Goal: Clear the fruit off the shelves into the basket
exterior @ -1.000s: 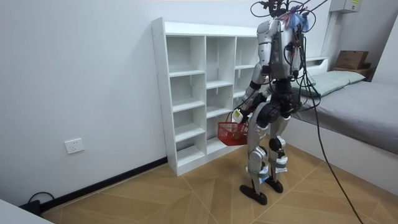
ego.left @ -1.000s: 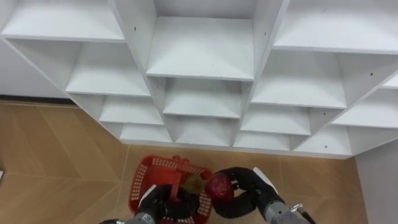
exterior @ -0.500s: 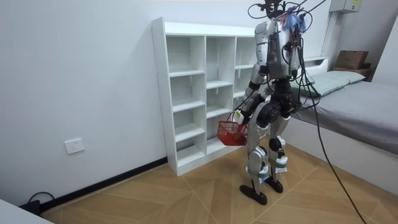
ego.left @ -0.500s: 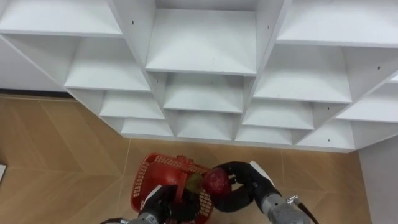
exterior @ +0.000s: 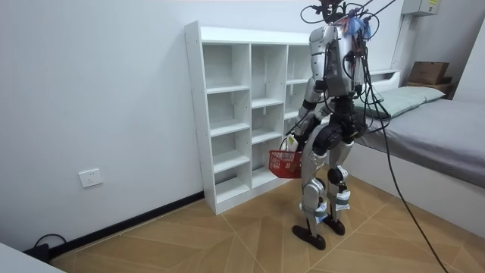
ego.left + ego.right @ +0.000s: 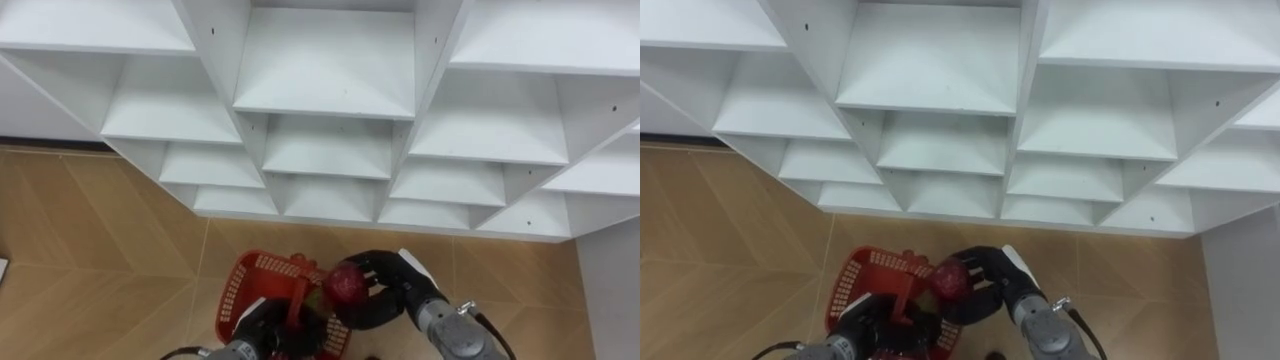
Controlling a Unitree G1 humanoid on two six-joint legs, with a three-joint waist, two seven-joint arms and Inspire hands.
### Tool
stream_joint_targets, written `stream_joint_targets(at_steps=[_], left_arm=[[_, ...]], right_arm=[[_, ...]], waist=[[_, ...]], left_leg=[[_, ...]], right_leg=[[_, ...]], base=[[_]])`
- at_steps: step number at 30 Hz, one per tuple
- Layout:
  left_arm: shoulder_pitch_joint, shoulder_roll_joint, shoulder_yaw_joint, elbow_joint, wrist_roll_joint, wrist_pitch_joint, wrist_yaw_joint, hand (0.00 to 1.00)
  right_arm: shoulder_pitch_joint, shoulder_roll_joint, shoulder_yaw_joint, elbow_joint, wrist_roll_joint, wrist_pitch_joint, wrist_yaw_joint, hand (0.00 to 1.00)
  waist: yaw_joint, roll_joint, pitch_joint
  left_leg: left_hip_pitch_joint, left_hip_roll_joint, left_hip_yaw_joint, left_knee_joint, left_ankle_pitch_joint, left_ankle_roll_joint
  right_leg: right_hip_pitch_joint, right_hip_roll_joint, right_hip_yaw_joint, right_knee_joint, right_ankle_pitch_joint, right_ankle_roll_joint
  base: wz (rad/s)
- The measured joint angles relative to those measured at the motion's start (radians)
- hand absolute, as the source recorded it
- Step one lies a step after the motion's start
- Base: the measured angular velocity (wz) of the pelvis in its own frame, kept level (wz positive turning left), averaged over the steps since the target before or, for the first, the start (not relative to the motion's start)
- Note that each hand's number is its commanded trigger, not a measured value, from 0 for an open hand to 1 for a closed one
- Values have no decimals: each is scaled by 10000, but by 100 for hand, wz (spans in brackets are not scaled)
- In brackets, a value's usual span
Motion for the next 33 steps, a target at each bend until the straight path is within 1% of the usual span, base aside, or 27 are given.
stream_joint_targets(at_steps=[4,13,20,22,25,28,31,32,33], left_arm=[[-58,-26,-51,1,2,1,-32,100],[-74,-2,-157,13,-8,9,-89,100],[-73,-26,-19,11,7,9,-96,100],[-92,-33,6,10,9,9,-106,100],[-93,-40,65,0,19,16,-131,100],[-78,-23,66,-5,52,18,-129,100],[-75,87,67,-8,134,16,-112,100],[-7,104,67,-7,138,9,-108,100],[116,139,84,-16,233,-70,-101,100]], right_arm=[[-2,-3,202,4,-1,0,214,0],[-56,-14,257,70,-1,-1,544,0],[-49,5,226,336,76,-35,724,0],[-47,5,218,335,81,-109,724,0],[12,11,225,365,229,-174,725,0],[56,-2,225,568,390,-180,722,0],[114,-54,139,799,518,-180,677,0],[259,-53,102,809,594,-189,619,0],[453,-54,-3,858,594,-197,590,0]], waist=[[-1,40,15],[5,82,-4],[-7,85,-13],[-9,81,-16],[-18,19,-55],[-36,-56,-65],[-138,-153,-97],[-147,-189,-114],[-123,-246,-169]], left_leg=[[0,2,0,11,0,0],[6,2,2,58,0,1],[184,2,33,63,0,0],[191,4,35,64,0,0],[220,5,35,65,0,0],[470,-5,21,62,0,0],[765,-17,-33,-7,0,0],[971,-20,-36,-78,-1,-1],[1137,-28,-32,-92,-2,-4]], right_leg=[[0,0,1,7,0,-1],[9,-4,6,22,1,-1],[162,-12,5,37,0,-1],[159,-11,12,49,1,-1],[191,-9,6,50,4,-3],[476,-8,-4,-27,-1,4],[846,-1,-100,-187,-4,12],[1086,12,-124,-298,1,22],[1269,11,-123,-370,-1,31]], base=[[0],[0],[0],[0],[0],[0],[8],[4],[0]])
